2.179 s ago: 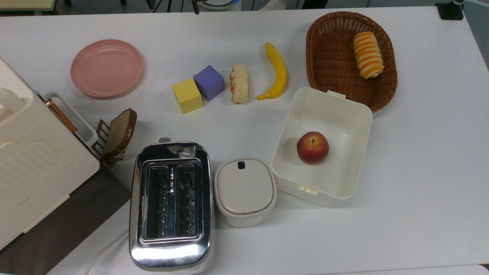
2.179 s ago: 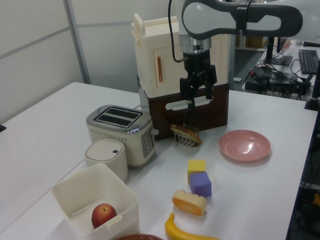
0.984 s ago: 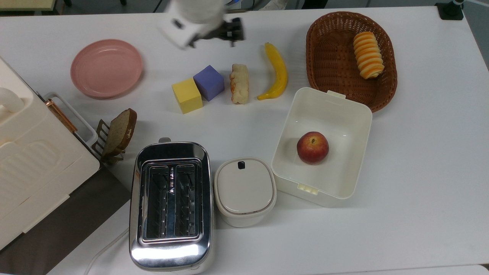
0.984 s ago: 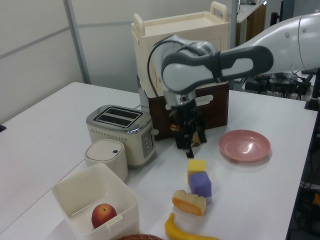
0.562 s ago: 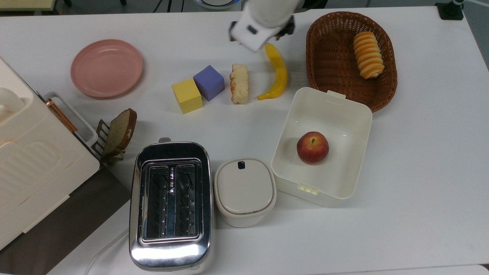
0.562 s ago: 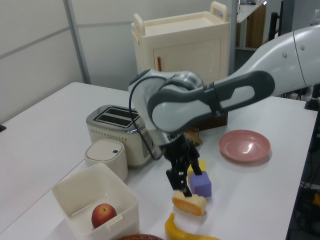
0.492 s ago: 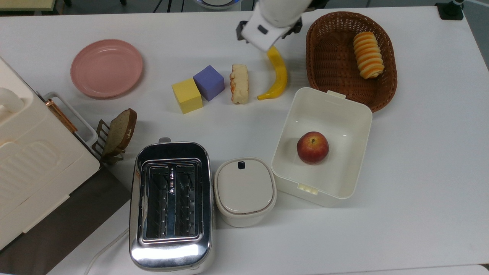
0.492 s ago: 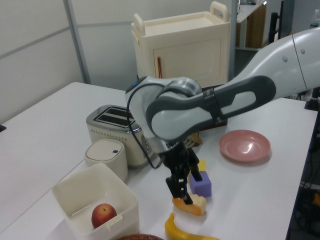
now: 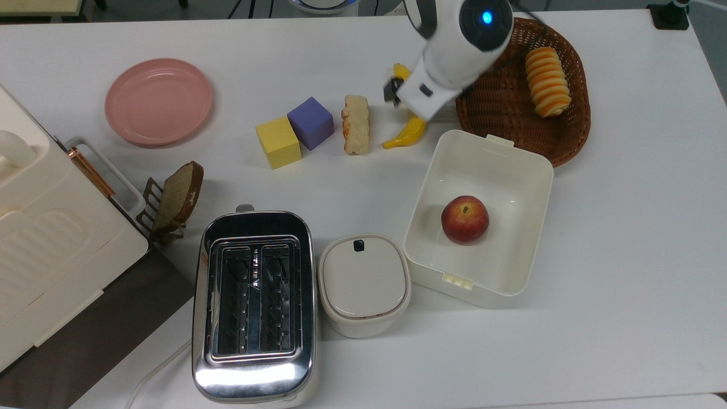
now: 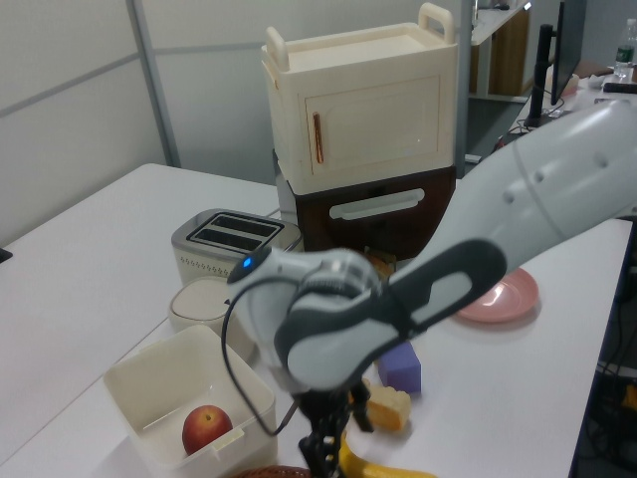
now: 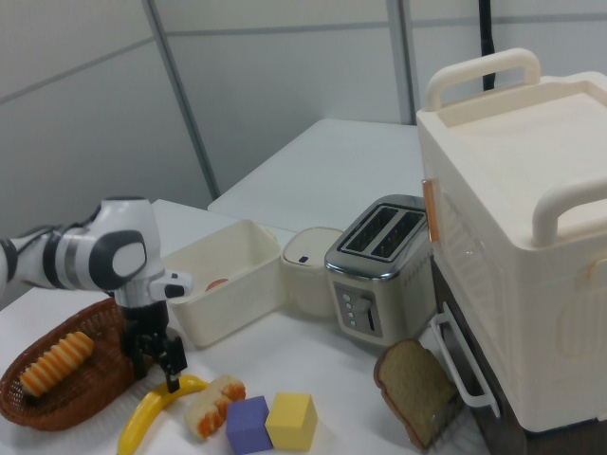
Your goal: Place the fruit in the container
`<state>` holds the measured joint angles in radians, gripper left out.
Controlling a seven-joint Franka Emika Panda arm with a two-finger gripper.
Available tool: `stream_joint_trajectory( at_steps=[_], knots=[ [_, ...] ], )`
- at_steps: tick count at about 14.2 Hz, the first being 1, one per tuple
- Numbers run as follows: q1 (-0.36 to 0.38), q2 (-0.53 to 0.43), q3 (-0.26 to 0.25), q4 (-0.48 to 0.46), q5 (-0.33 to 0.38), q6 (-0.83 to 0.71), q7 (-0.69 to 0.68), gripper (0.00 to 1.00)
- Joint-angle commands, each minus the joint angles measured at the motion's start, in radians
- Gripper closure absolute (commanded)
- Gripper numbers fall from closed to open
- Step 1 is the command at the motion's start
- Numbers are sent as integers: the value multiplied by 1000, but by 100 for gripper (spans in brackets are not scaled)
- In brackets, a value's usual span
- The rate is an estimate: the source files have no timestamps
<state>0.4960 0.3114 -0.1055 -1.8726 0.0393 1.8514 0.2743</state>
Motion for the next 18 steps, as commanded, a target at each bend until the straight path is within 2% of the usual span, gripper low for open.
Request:
stream_joint_trajectory(
  at_steps=[1,3,4,6,8,9,15,18],
  knots=[
    [41,-3,-16,-88,-9,185,54,0],
    [44,21,-16,-86,-7,187,57,1],
    [44,23,-16,-88,-7,187,60,9],
    [44,25,-16,-88,-7,184,63,38],
    [35,18,-16,-86,-7,170,60,83],
    [26,14,-16,-86,-7,164,54,100],
    [-22,-43,-17,-79,-7,103,40,100],
    [-33,-115,-19,-53,4,34,17,100]
  ],
)
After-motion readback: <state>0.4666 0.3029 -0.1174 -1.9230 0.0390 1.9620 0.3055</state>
